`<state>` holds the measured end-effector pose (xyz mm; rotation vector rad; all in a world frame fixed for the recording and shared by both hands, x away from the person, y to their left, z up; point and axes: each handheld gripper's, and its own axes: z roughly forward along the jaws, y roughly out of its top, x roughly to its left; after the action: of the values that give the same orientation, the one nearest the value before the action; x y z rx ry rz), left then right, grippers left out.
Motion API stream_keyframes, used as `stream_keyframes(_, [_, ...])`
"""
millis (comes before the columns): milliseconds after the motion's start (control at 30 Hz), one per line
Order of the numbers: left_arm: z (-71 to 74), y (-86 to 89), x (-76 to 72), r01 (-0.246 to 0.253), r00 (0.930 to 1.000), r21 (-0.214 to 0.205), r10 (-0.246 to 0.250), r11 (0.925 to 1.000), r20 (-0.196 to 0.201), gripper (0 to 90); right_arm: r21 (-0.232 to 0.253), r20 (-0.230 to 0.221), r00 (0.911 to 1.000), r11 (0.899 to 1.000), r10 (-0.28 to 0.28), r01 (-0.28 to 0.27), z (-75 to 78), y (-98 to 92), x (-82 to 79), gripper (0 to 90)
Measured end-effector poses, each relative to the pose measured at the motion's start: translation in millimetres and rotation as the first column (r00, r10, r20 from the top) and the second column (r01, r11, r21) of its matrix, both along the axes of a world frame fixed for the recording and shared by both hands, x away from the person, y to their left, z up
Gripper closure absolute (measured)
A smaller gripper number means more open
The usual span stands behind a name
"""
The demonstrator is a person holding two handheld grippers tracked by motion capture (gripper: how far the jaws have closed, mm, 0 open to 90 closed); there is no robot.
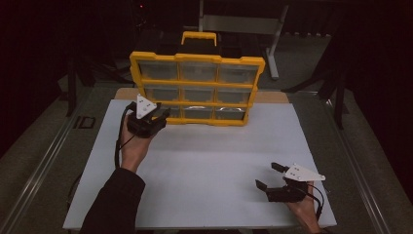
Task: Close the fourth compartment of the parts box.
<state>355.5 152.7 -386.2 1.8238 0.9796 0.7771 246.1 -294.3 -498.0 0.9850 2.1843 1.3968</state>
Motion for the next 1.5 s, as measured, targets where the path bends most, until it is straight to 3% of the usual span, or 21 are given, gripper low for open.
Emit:
stream_keyframes(300, [-17.5, 7.6, -36.9, 0.061, 0.9978, -0.037, -0.062, 0.9975, -0.024, 35.6, 0.002, 0.005, 1.0000, 1.000, 0.001, -0.001, 0.1, -0.1, 0.0, 9.8])
stream_keyframes(600, [-40.5, 19.6, -63.4, 0.073, 0.9953, -0.050, -0.076, 0.9961, -0.060, 15.9, 0.012, 0.004, 1.0000, 1.000, 0.000, 0.000, 0.7, 0.3, 0.4, 9.8])
stream_keyframes(700, [-46.1, 26.9, -71.6, 0.093, 0.9932, -0.085, -0.098, 0.9921, -0.062, 11.6, 0.013, 0.006, 1.0000, 1.000, -0.001, 0.001, 0.8, 0.0, 0.6, 9.8])
stream_keyframes(833, [-55.4, 36.6, -78.5, 0.109, 0.9875, -0.083, -0.117, 0.9906, -0.106, 2.5, 0.014, 0.005, 1.0000, 1.000, -0.002, 0.002, 0.7, 0.1, 0.5, 9.8])
stream_keyframes(933, [-62.9, 42.5, -85.3, 0.109, 0.9863, -0.087, -0.119, 0.9902, -0.115, 0.7, 0.015, 0.004, 1.0000, 1.000, -0.002, 0.001, 0.6, 0.4, 0.8, 9.8])
stream_keyframes(1100, [-79.0, 49.8, -95.3, 0.106, 0.9846, -0.051, -0.112, 0.9930, -0.134, 0.1, 0.024, 0.002, 1.0000, 1.000, -0.009, 0.009, 0.2, 1.6, 1.8, 9.8])
stream_keyframes(1300, [-88.5, 64.0, -106.7, 0.094, 0.9899, -0.073, -0.101, 0.9929, -0.100, 0.1, 0.024, 0.006, 0.9998, 1.000, -0.019, 0.019, 0.3, 1.5, 2.0, 9.8])
stream_keyframes(1500, [-96.5, 74.0, -115.6, 0.077, 0.9915, -0.074, -0.084, 0.9943, -0.099, 0.1, 0.029, 0.010, 0.9993, 0.999, -0.036, 0.036, 1.1, -0.7, 1.7, 9.7])
